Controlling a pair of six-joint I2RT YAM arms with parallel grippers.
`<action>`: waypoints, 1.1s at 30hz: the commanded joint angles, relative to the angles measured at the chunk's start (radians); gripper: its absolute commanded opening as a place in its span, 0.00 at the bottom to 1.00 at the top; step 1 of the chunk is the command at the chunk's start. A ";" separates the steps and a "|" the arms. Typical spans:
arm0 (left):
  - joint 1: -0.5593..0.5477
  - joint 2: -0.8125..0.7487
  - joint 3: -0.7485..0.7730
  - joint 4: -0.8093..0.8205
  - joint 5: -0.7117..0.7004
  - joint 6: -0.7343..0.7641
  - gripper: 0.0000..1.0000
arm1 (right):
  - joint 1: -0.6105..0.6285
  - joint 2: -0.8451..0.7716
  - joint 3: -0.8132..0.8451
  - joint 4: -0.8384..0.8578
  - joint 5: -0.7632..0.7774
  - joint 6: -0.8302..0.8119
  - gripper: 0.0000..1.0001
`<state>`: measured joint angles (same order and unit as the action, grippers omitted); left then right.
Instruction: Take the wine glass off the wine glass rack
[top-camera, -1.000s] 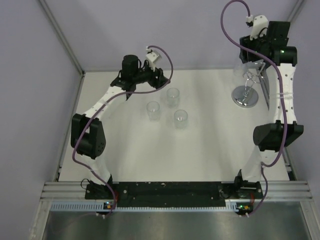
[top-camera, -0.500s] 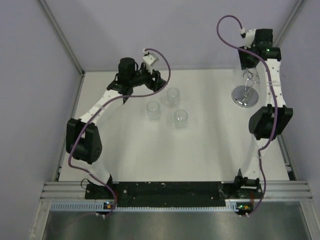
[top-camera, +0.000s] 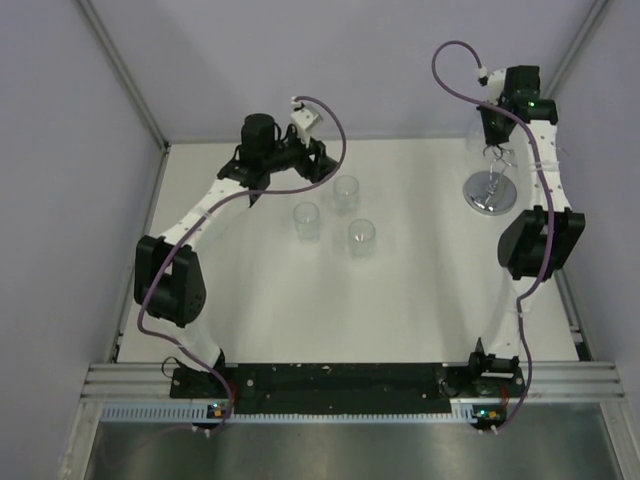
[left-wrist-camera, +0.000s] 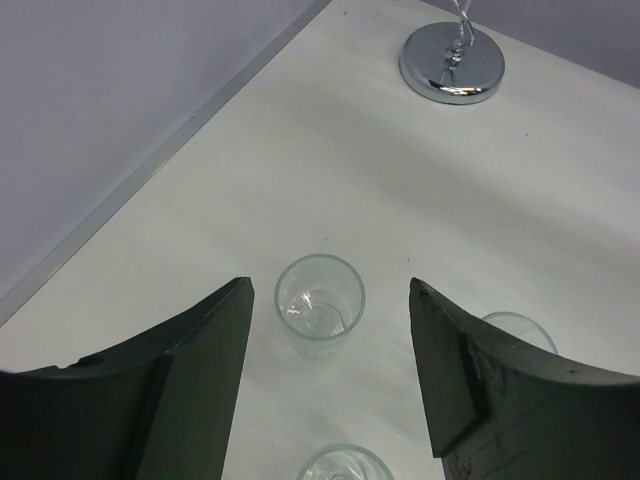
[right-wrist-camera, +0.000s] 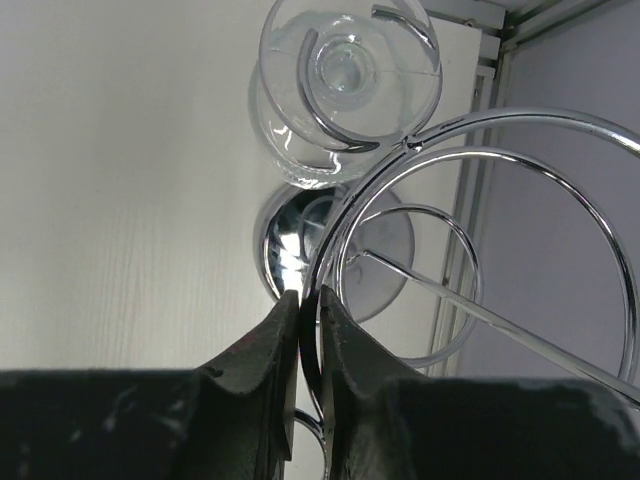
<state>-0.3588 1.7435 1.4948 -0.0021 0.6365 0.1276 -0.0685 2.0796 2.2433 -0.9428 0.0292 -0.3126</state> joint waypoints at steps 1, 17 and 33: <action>-0.029 0.022 0.071 0.053 0.025 0.029 0.69 | 0.001 -0.038 -0.017 -0.020 -0.081 -0.006 0.06; -0.192 0.182 0.153 0.309 0.014 0.041 0.81 | 0.003 -0.341 -0.296 -0.025 -0.547 -0.207 0.00; -0.336 0.390 0.260 0.424 0.086 0.052 0.99 | -0.010 -0.561 -0.557 -0.033 -0.755 -0.375 0.00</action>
<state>-0.6754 2.0800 1.6810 0.3405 0.7082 0.1650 -0.0742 1.5948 1.6558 -1.0443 -0.5945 -0.6659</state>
